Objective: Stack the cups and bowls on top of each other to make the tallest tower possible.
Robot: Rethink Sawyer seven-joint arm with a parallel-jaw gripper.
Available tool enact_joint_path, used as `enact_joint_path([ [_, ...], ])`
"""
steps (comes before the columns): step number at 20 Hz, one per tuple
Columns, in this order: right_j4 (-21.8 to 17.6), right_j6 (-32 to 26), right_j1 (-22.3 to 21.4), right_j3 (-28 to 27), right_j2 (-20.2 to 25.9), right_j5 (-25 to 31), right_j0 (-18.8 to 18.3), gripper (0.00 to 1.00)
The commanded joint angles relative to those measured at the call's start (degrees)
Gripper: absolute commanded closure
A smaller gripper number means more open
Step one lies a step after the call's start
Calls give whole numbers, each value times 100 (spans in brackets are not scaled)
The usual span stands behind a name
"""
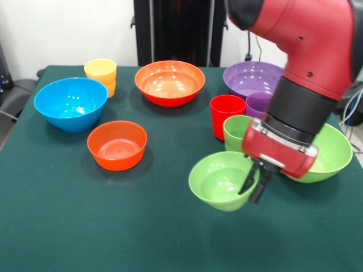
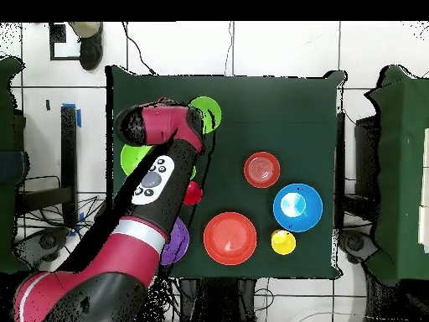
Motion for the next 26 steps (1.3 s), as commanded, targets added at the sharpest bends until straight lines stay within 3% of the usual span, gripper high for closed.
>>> enact_joint_path([
  [1,-591,-70,529,-771,-71,585,-96,100],
  [5,-656,-161,601,-805,-55,561,-130,100],
  [18,-1198,-548,145,-58,651,-334,-516,100],
  [26,-1560,-419,42,141,612,-394,-586,100],
])
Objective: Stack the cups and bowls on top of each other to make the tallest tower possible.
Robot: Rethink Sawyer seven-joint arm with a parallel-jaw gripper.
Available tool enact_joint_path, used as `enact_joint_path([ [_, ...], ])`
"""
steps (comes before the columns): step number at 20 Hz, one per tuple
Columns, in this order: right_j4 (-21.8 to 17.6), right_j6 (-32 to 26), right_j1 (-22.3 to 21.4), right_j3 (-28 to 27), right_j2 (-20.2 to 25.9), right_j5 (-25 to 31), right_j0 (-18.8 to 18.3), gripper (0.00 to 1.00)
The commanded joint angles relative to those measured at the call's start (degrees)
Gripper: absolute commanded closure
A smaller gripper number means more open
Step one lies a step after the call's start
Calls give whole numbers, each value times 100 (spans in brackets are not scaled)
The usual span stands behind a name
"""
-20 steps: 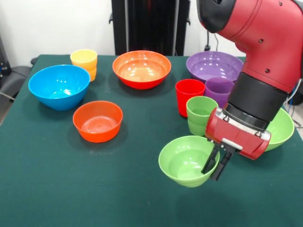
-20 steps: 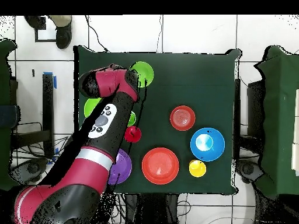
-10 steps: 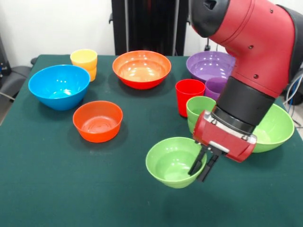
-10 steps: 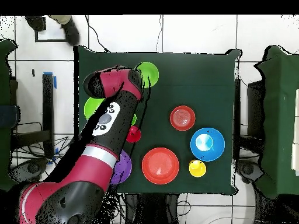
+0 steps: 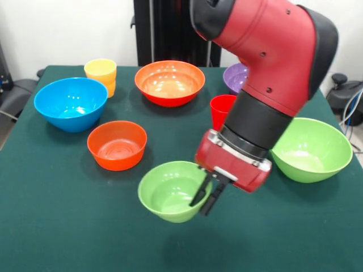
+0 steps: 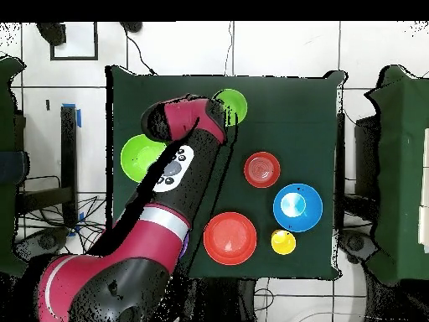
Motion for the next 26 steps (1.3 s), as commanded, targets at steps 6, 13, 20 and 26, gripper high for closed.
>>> enact_joint_path([
  [6,-791,-123,-152,616,650,-290,-80,100],
  [13,-864,39,-143,637,629,-308,-42,100],
  [20,-936,84,-65,699,544,-496,3,100],
  [26,-931,128,-54,745,500,-567,39,100],
])
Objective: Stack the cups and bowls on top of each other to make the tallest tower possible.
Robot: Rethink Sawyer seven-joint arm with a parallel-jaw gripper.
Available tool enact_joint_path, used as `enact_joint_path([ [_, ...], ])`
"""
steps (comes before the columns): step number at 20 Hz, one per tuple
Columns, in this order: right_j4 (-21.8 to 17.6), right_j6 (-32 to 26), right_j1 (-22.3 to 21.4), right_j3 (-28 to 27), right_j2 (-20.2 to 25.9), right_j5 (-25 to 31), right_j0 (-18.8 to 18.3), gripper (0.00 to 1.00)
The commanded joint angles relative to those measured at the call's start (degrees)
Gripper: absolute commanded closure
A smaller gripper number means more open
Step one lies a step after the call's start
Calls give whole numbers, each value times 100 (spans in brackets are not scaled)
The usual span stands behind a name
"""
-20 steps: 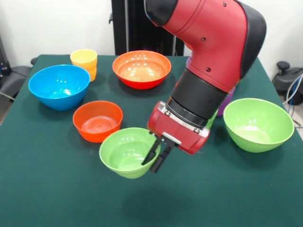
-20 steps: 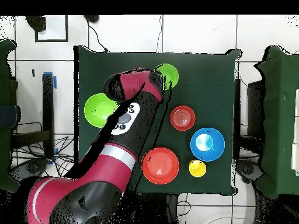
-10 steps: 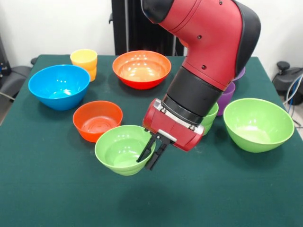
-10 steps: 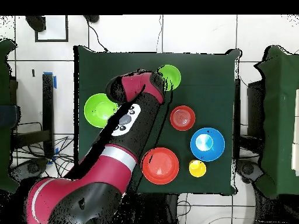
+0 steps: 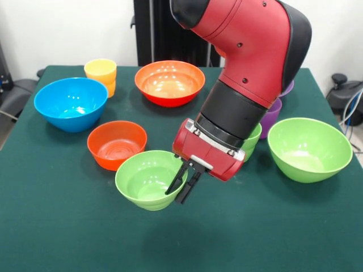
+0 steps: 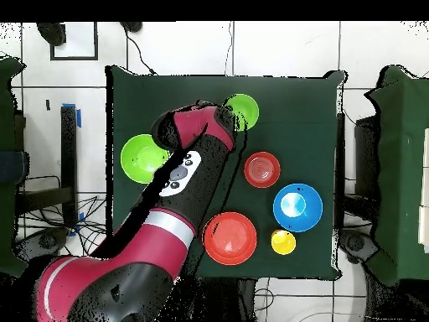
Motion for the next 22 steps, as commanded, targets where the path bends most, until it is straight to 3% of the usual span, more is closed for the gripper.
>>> enact_joint_path([
  [1,-475,133,104,377,499,-258,80,100],
  [22,-453,256,277,312,179,-277,241,100],
])
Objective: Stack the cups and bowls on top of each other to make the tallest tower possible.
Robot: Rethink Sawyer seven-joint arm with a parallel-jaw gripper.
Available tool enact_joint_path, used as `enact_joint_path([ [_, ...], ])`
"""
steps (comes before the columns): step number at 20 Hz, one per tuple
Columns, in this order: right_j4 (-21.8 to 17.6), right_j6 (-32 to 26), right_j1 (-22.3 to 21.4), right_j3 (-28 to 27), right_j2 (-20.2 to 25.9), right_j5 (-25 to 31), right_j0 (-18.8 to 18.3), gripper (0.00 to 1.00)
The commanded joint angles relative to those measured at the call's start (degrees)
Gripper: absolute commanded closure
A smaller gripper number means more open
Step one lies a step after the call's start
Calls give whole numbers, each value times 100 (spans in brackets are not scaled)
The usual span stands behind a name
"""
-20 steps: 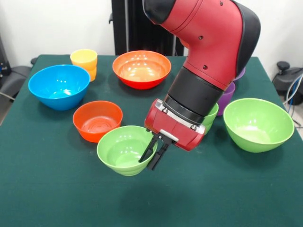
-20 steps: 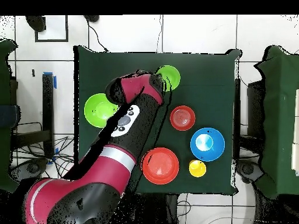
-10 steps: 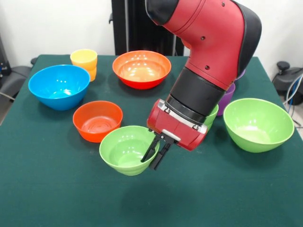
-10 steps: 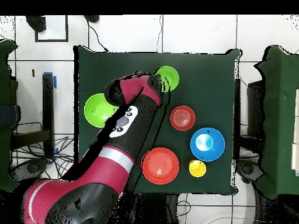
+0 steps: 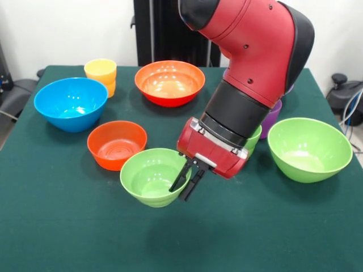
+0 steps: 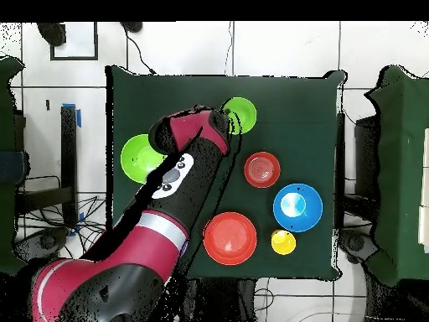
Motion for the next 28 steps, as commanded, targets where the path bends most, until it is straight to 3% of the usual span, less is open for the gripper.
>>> enact_joint_path([
  [1,-446,266,214,194,295,-212,96,100],
  [22,-346,502,350,225,-10,-232,343,100],
  [28,-321,433,401,106,-18,-211,268,100],
])
